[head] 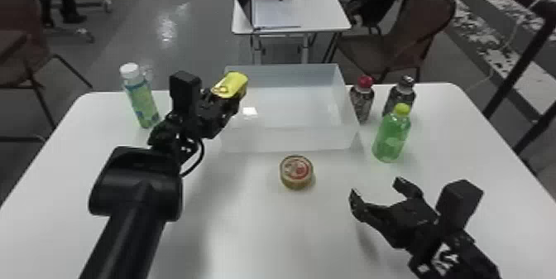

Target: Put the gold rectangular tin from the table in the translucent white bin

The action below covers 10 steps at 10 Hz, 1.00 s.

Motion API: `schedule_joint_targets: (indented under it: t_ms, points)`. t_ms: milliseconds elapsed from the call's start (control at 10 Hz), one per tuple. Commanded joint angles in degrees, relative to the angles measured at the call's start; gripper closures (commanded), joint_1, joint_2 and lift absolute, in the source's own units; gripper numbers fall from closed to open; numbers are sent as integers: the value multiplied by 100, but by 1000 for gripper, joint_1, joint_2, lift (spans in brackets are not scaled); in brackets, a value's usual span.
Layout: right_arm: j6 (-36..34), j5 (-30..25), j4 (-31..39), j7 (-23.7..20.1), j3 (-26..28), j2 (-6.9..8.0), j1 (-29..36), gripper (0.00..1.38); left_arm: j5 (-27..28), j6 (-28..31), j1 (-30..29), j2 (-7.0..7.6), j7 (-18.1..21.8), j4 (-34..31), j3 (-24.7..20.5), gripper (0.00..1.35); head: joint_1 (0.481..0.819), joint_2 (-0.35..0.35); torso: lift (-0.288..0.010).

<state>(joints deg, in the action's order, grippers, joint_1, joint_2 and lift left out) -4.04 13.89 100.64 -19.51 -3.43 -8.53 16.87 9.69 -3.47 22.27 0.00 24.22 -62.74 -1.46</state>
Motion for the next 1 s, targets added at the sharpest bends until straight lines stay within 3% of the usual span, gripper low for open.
schedule_joint_targets:
  t_ms: [0,100,300,400,600,900]
  points:
    - [0,9,-18,0,0,0,-17,101,-99,-4,102,-15,3,218,234,825,695,-3,-127]
    - [0,9,-18,0,0,0,-26,101,-161,-83,67,-15,-5,236,304,803,695,-10,-127]
    - [0,26,-18,0,0,0,1,101,-301,-127,102,-15,-14,227,577,185,695,-31,-127]
    - [0,35,-9,-9,0,0,1,101,-398,-92,129,-15,-5,218,656,44,695,-41,-127]
    - [0,44,-9,-9,0,-18,9,101,-503,-171,50,-15,-5,148,603,176,695,-55,-127]
    - [0,44,26,-9,0,-18,27,101,-565,22,-592,-15,-5,-660,137,185,695,-44,-127]
